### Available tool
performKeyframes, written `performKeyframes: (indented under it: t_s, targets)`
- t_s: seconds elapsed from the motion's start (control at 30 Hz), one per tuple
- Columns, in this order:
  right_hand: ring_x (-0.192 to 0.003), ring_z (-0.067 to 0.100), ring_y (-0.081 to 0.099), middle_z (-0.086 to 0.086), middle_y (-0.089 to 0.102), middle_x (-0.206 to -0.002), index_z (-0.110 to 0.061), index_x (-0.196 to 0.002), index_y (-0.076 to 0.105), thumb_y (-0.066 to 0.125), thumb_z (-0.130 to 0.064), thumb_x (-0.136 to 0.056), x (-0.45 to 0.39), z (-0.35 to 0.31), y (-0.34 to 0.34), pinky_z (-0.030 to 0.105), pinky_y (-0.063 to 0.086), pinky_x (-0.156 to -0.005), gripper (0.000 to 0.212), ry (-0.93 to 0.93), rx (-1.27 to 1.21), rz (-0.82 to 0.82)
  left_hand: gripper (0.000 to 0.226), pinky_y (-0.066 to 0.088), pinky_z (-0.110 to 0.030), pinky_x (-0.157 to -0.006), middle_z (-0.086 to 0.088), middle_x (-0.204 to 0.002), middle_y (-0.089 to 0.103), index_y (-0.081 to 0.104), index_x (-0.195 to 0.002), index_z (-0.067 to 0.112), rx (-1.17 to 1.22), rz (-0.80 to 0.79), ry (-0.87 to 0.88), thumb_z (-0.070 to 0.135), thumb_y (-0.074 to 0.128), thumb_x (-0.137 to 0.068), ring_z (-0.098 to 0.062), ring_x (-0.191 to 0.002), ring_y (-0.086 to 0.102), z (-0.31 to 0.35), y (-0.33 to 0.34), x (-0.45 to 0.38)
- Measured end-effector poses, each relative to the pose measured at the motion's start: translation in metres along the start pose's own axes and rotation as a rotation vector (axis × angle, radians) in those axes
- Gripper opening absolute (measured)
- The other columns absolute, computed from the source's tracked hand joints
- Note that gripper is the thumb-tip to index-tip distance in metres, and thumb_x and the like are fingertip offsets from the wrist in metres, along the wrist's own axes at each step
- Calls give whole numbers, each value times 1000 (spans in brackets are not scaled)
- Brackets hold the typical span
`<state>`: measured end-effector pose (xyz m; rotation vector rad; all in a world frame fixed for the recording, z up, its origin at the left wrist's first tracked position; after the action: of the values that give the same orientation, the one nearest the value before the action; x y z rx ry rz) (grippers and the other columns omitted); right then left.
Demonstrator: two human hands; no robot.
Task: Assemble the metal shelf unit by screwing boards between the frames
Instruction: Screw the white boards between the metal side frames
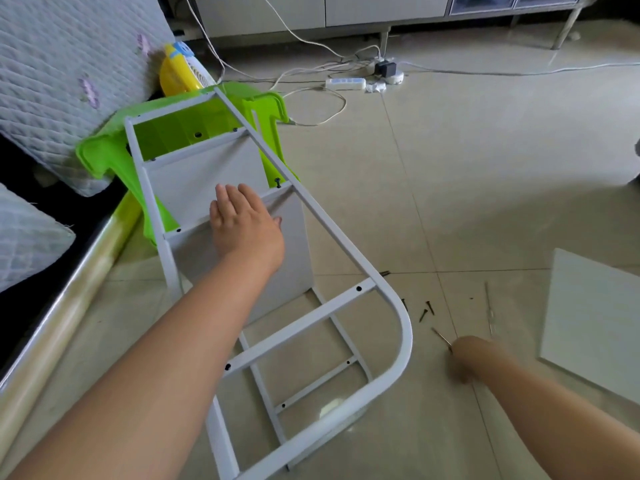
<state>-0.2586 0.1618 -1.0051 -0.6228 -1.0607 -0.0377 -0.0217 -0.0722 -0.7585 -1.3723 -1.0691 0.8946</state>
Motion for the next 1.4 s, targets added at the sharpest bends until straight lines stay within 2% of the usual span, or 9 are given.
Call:
performKeyframes:
  t_s: [0.13, 0.23, 0.47, 0.67, 0.83, 0.97, 1.17, 1.33, 1.4]
  targets:
    - [-109, 24, 59, 9, 60, -120, -5, -105, 60, 49, -13, -89, 2, 2, 3, 31, 48, -92, 22, 7, -175, 100, 65, 0, -38, -116, -23, -153, 0, -2, -144, -7, -9, 12, 15, 33, 25, -101, -32, -143, -4, -1, -1, 1]
    - [-90, 24, 58, 9, 58, -94, -7, -81, 52, 47, -13, -90, 14, 8, -14, 28, 49, -67, 12, 19, -327, 146, 65, 1, -38, -116, -23, -153, 3, 0, -144, -6, -9, 21, 25, 34, 26, -101, -32, -143, -1, -2, -2, 1]
    - [-65, 22, 49, 11, 53, -75, -5, -78, 50, 44, -4, -84, 59, 31, -84, 23, 37, -55, 8, 18, -827, 641, 63, 4, -37, -115, -20, -154, 4, 1, -145, -4, 10, -1, 69, 35, 23, -101, -30, -143, 2, -4, -6, 2]
    - [-78, 29, 55, 6, 56, -79, -9, -92, 52, 50, -15, -92, 153, 7, -180, 27, 36, -60, 6, -398, -1207, 1147, 60, 3, -33, -116, -14, -156, 2, -1, -147, 2, 44, -8, 191, 34, 21, -101, -25, -144, 3, -12, -6, 1]
    - [-51, -4, 61, 4, 62, -75, -19, -81, 60, 56, -4, -87, 232, -16, -231, 6, 45, -58, 17, -860, -1519, 1163, 59, -1, -29, -116, -8, -157, -5, -4, -148, 7, 81, -37, 313, 33, 20, -101, -18, -145, -3, -21, -5, -1]
    - [-53, 2, 60, -9, 57, -66, -22, -93, 59, 51, -1, -88, 263, -31, -255, 22, 49, -69, 22, -956, -1300, 1247, 58, -2, -28, -115, -7, -157, -9, -5, -148, 7, 87, -47, 359, 32, 18, -101, -16, -145, -6, -22, -5, -1]
    - [-63, 16, 47, 8, 62, -76, 3, -91, 66, 61, -4, -84, 303, -54, -278, 16, 29, -54, 11, -947, -719, 1507, 57, -2, -29, -116, -8, -157, -8, -4, -148, 6, 125, -30, 374, 31, 19, -102, -17, -145, -5, -20, -2, 1]
    - [-54, -3, 37, 1, 52, -70, 4, -89, 65, 58, -2, -85, 321, -67, -296, 6, 28, -54, 10, -1009, -503, 1447, 56, -3, -29, -116, -8, -157, -7, -3, -148, 6, 156, -18, 389, 30, 19, -102, -17, -144, -6, -21, -1, 4]
    - [-53, 7, 38, 1, 52, -71, 4, -90, 65, 58, -4, -86, 325, -71, -299, 16, 29, -53, 12, -1008, -432, 1434, 56, -3, -29, -116, -8, -157, -7, -3, -148, 6, 152, -7, 400, 30, 18, -102, -17, -145, -6, -21, -2, 5]
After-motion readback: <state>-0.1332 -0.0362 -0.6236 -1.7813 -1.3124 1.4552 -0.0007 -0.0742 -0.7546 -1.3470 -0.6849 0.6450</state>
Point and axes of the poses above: each hand's wrist, its own x-axis away from the middle knuckle, its own y-axis out of the palm, z = x × y, the point moved 6 cm from there along -x, towards the middle knuckle
